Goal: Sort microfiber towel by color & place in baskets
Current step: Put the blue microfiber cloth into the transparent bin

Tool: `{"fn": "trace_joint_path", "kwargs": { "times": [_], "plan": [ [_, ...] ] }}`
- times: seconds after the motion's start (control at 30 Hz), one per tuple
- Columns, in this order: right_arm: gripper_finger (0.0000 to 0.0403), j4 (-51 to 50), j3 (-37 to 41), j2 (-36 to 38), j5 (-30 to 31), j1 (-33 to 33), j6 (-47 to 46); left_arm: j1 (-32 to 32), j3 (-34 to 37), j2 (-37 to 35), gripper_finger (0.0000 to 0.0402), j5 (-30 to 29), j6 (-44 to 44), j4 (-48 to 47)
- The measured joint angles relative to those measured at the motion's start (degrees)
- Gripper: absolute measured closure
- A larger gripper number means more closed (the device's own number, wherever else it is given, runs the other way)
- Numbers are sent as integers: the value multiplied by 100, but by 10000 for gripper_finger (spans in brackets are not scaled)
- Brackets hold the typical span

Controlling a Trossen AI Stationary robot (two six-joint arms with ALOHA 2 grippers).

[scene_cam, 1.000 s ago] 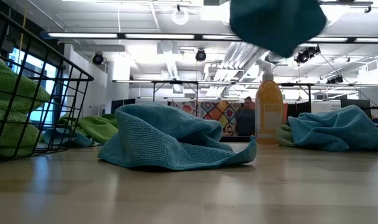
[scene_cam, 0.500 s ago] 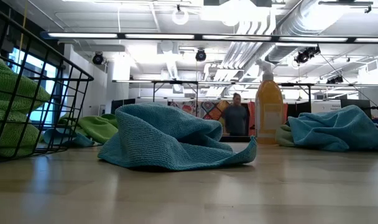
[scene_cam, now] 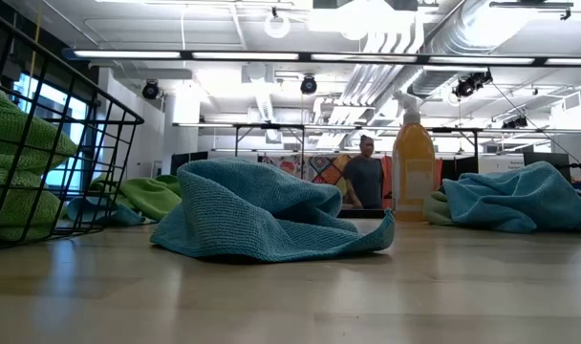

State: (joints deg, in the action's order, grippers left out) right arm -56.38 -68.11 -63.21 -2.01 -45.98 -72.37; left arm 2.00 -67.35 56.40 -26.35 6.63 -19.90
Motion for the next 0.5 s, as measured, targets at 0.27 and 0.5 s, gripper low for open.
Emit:
{"fn": "trace_joint_path", "kwargs": {
  "times": [0.27,0.5],
  "plan": [
    [400,111,769,-289,32,7,888,0,2,0,151,-204,-135,2],
    [400,426,1400,-619,-282,-127,1668,0,1,0,151,-279,-135,2]
  ]
}}
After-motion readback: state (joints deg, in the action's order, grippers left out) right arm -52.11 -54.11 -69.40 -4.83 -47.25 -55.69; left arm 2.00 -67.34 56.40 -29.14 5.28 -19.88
